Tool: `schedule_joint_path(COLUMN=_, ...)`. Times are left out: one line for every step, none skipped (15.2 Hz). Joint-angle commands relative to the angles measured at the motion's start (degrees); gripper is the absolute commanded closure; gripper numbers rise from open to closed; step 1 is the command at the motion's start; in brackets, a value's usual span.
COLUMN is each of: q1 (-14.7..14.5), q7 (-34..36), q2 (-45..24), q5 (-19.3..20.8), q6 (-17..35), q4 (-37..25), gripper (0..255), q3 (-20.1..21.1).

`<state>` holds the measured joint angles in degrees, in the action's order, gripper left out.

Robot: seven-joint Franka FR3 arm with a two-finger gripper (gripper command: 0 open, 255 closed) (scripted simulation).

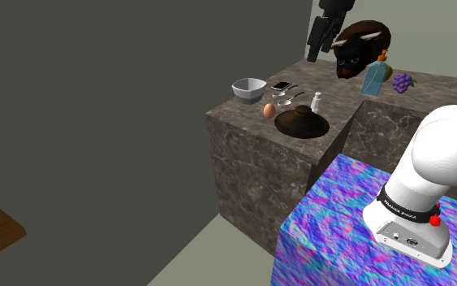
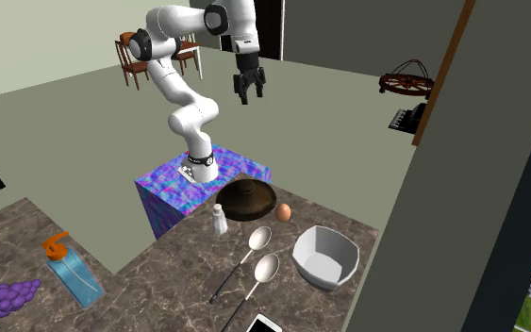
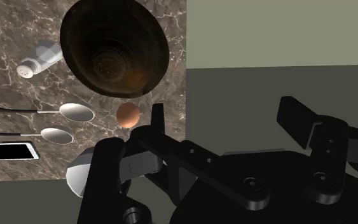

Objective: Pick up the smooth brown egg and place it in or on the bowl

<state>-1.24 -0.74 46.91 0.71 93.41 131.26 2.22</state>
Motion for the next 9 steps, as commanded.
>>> schedule_joint_path(q1=0.00, q7=0.00, q2=0.00, q5=0.00, q6=0.00, q4=0.00, gripper=0, q3=0.00)
schedule_joint_path(q1=0.17, q7=-0.45, q2=-0.38, q5=0.25, q6=2.22, q4=1.44, gripper=0, q3=-0.52)
schedule_joint_path(q1=0.35, q7=-0.90, q2=-0.85, q5=0.49, q6=4.46, q4=2.80, gripper=0, q3=-1.05)
schedule_joint_path(q1=0.53, q7=-1.34, q2=-1.42, q5=0.73, q6=6.71, q4=4.08, gripper=0, q3=-1.58)
schedule_joint_path(q1=0.71, q7=-1.78, q2=-2.09, q5=0.96, q6=8.99, q4=5.27, gripper=0, q3=-2.11)
schedule_joint_path(q1=0.89, q7=-2.23, q2=-2.86, q5=1.18, q6=11.27, q4=6.39, gripper=0, q3=-2.65)
schedule_joint_path(q1=1.07, q7=-2.67, q2=-3.73, q5=1.39, q6=13.58, q4=7.41, gripper=0, q3=-3.20)
schedule_joint_path(q1=1.25, q7=-3.12, q2=-4.70, q5=1.58, q6=15.89, q4=8.35, gripper=0, q3=-3.75)
schedule_joint_path(q1=1.42, q7=-3.58, q2=-5.77, q5=1.75, q6=18.22, q4=9.19, gripper=0, q3=-4.31)
